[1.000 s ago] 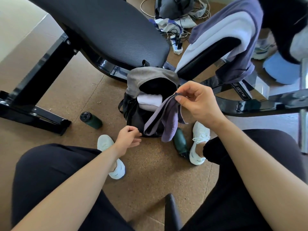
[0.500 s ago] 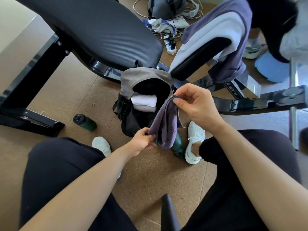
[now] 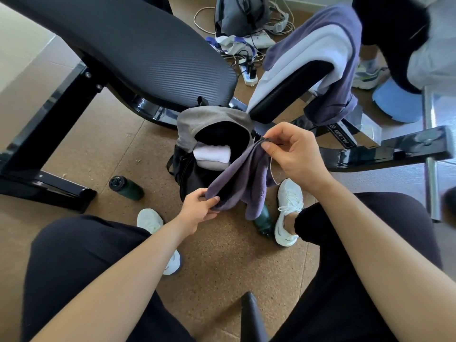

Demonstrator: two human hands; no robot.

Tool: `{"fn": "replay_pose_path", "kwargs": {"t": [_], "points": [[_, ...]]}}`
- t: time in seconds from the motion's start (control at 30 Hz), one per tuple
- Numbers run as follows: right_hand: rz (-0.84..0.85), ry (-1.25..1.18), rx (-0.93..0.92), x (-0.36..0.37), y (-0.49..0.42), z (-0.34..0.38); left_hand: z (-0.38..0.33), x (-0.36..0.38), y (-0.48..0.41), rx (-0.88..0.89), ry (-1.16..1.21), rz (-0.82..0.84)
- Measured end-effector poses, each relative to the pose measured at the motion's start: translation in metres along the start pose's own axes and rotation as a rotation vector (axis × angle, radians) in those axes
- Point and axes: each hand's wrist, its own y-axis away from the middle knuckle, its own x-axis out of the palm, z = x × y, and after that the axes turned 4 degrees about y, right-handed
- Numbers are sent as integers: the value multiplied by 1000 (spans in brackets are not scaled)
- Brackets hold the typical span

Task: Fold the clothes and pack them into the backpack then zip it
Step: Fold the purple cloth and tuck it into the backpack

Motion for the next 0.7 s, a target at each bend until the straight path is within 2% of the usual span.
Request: {"fn": "replay_pose_path", "kwargs": {"t": [0.17,0.27,0.33,0.5,0.6,0.7], "points": [[-100,191,81,-5,-11,-22,-9,-38,3,208,-544,-410],[-164,310,114,-8,-17,-31,-32,-53,11,252,-627,-395],[-176,368,130,-9,-20,-35,-49,-61,18,250,-571,-321],[-254,367,200,-7,-27,-37,-90,-79,43,237,-195,-200],[-280,295,190,-2,-27,-33,-107,-85,49,314,-35,-248],[-165,296,240,2,-28,-42,-112,-90,51,404,57,-398]]}}
